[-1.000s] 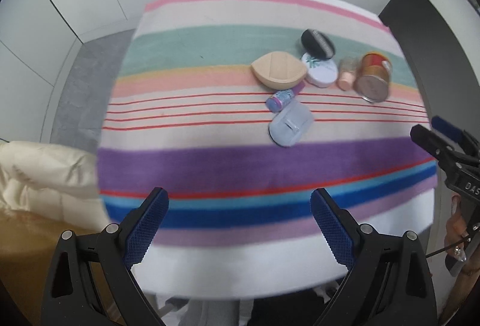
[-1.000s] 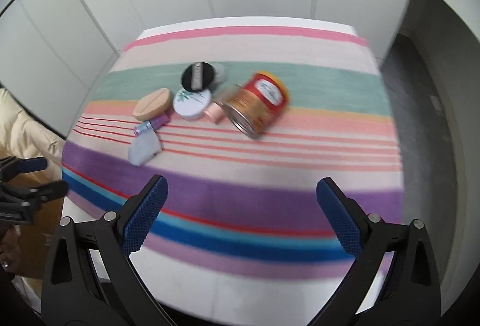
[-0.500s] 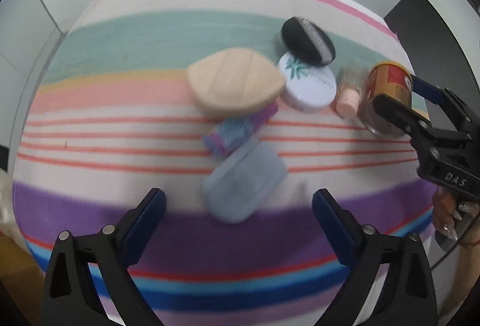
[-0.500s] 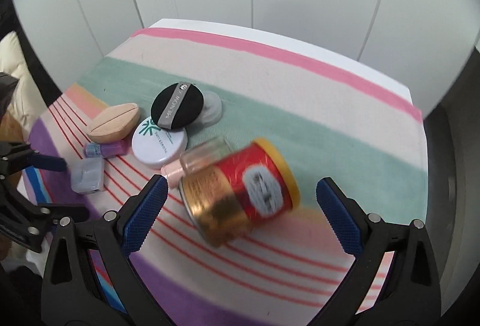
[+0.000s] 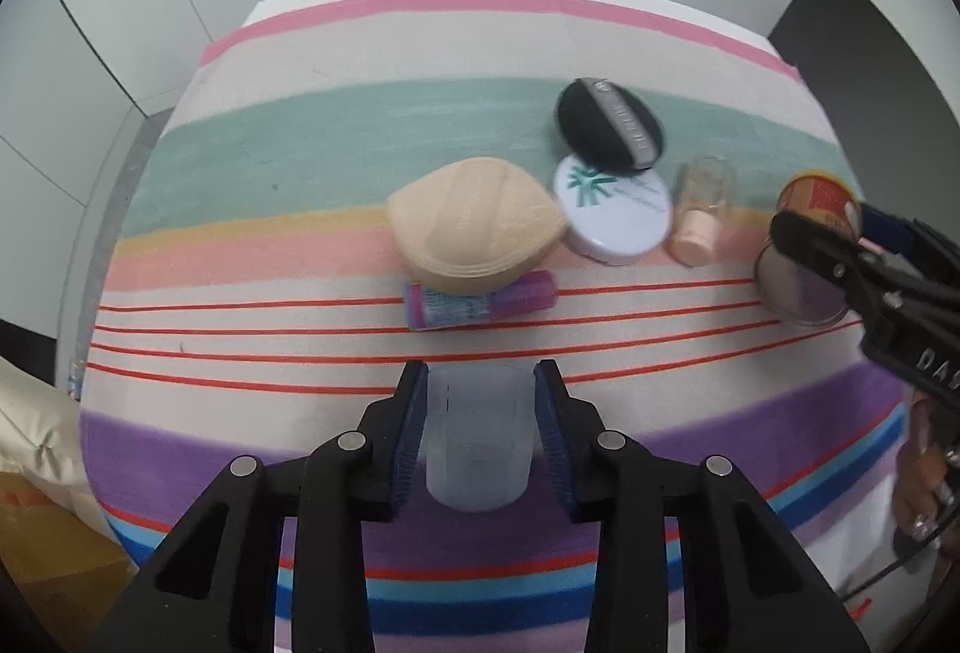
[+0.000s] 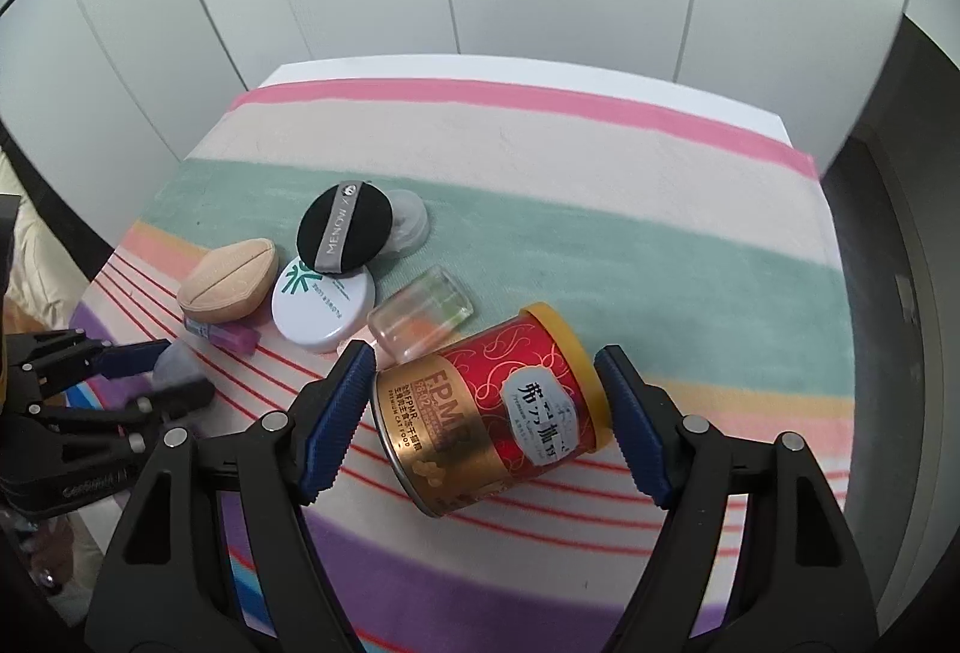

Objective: Organize objects
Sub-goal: 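Grasp the blue sponge case with the left tool while the right tool grasps the red-gold tin, then carry the pale case with the left tool while the right tool carries the tin toward the box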

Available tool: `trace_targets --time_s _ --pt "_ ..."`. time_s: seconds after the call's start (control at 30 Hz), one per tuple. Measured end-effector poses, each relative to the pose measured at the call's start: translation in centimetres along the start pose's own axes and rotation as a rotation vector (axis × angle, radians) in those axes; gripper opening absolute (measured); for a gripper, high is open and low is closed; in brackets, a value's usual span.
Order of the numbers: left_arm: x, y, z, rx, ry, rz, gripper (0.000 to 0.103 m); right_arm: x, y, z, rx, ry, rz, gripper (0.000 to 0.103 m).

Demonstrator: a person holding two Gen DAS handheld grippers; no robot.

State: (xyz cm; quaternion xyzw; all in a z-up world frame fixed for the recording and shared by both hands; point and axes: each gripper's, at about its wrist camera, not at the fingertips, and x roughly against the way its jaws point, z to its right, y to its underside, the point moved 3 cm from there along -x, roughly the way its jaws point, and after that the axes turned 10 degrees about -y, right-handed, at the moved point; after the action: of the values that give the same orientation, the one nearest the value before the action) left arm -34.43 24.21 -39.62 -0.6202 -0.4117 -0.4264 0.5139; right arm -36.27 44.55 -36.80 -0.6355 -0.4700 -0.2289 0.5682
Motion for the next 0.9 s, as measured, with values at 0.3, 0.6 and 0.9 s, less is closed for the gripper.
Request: trace_targets --time_s 0.3,0.6,0.9 --pt "2.4 -1.3 0.4 -0.007 -0.009 0.041 0.036 3.1 -0.2 -0.5 -0.044 0.040 -0.010 0.078" --pt "4.3 -1.7 -2.9 0.026 -0.025 0.038 0.036 5.6 0.0 -1.1 -0.064 0.040 -0.001 0.078" --pt "9.1 -2.5 -4.3 0.048 -0.020 0.086 0.036 8.7 -0.9 -1.7 -0.105 0.047 0.019 0.077"
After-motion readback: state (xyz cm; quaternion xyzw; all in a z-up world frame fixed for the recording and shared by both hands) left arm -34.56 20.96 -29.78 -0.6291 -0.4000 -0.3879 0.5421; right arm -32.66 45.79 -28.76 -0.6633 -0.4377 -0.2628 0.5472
